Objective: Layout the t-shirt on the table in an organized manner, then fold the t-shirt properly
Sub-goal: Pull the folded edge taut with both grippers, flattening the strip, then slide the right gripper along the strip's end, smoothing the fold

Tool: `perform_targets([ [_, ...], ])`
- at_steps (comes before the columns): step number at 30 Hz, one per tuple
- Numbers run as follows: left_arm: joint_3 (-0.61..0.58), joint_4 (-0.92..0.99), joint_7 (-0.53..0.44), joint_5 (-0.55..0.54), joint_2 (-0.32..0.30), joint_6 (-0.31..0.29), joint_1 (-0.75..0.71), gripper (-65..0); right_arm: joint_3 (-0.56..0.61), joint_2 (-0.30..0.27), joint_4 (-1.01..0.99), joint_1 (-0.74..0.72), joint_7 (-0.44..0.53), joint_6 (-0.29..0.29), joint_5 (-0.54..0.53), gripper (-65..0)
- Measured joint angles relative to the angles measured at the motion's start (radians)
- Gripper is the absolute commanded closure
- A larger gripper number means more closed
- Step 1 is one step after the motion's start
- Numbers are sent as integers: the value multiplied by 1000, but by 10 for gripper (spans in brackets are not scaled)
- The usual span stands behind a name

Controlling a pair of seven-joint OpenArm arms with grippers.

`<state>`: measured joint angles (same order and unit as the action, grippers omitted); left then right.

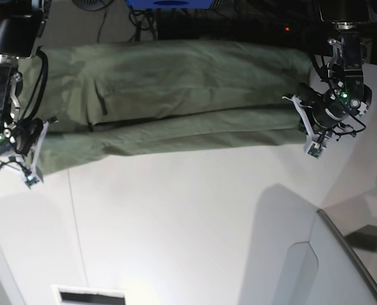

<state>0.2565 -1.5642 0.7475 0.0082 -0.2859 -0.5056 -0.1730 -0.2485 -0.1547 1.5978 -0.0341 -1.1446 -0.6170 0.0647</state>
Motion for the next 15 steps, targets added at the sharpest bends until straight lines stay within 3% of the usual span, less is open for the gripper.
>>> perform_targets([
  [15, 2, 0, 0, 4, -2, 0, -5, 0, -27, 63, 71, 47, -5, 0, 14, 0],
])
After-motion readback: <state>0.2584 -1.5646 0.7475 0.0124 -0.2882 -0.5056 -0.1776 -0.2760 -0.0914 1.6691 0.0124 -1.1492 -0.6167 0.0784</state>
